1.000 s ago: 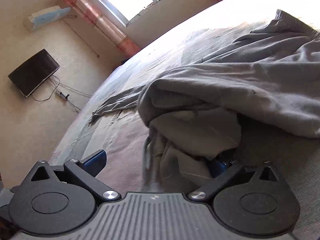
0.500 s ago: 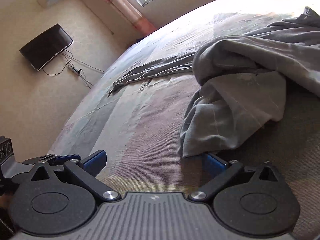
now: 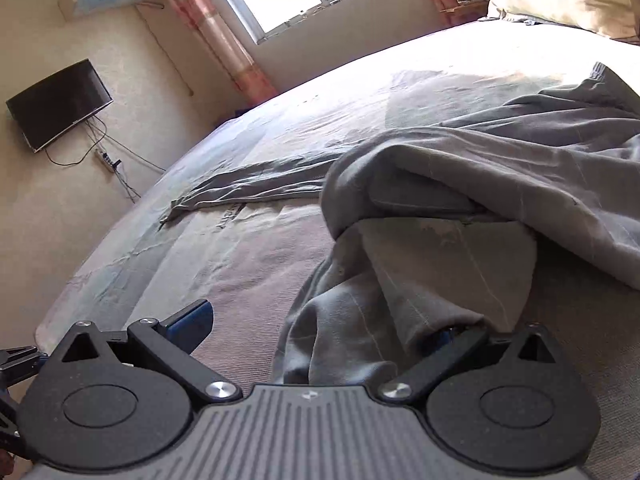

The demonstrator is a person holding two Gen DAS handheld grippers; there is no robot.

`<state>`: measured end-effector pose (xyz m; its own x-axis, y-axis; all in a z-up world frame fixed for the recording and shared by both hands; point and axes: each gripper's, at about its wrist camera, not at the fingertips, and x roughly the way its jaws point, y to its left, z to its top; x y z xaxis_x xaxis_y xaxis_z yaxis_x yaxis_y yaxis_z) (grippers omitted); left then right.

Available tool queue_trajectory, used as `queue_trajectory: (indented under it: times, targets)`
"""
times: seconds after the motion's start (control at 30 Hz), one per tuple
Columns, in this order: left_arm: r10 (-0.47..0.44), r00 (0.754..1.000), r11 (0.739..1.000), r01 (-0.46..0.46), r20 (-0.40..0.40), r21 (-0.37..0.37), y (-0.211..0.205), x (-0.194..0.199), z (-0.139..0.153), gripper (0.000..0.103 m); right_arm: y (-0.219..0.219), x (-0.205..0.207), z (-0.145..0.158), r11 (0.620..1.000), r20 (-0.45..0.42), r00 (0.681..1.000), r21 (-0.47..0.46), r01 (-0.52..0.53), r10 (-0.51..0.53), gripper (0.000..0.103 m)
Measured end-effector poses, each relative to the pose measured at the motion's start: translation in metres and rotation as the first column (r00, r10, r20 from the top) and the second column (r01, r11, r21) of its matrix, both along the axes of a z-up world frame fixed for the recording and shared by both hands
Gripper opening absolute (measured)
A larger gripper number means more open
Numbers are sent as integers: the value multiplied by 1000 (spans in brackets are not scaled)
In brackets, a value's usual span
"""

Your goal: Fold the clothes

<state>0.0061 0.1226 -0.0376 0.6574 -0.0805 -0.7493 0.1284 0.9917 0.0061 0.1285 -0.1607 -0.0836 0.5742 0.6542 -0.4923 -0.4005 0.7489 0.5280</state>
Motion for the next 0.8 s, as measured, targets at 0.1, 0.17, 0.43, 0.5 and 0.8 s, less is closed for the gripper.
queue_trajectory:
  times: [0.1,0.17,0.43,0.5,0.8]
  targets:
    - [38,999,999,-39,6,13,11,-8,3,95,22,-10,8,996,0,998,48,-71,71,103]
    - [65,998,998,-65,9,23,18,-14,4,95,38,-16,13,990,-7,993,74,-119,119,103]
    - [91,996,995,-91,15,32,28,-26,6,95,88,-39,30,964,-8,968,94,-250,252,103]
    - [86,996,996,-86,14,36,26,-24,5,95,83,-43,30,968,-26,971,83,-236,239,103]
    - [42,999,997,-42,2,59,-1,-7,0,95,16,-76,41,979,25,996,-186,-81,87,103]
